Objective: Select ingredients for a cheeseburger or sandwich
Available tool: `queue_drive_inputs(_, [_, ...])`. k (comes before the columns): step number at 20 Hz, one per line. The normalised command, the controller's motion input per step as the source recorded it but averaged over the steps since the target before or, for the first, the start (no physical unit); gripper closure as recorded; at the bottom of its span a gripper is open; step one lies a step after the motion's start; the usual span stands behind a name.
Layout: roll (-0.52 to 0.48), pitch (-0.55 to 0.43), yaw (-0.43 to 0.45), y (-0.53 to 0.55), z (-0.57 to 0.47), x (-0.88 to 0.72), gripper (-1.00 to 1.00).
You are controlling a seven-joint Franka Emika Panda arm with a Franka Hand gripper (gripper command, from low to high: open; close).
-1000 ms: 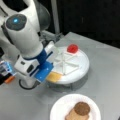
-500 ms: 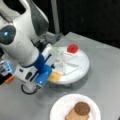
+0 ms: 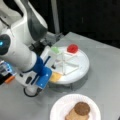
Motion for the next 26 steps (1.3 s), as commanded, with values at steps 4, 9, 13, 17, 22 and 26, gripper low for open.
queue_drive_inputs(4, [0.575,0.010,0.147,-0.29,-0.14,0.17,-1.00])
queue_drive_inputs(9, [0.481,0.033,0.164,-0.34,-0.10,0.20,-1.00])
queue_drive_inputs(13, [0.370,0.031,0.142,-0.30,-0.02,0.25,-1.00])
queue_drive_inputs(17, [0.376,-0.001,0.113,-0.23,0.00,0.23,-1.00])
queue_drive_inputs(22, [0.444,-0.038,0.084,-0.20,-0.01,0.20,-1.00])
queue_drive_inputs(26, [0.424,-0.034,0.071,-0.23,-0.02,0.19,-1.00])
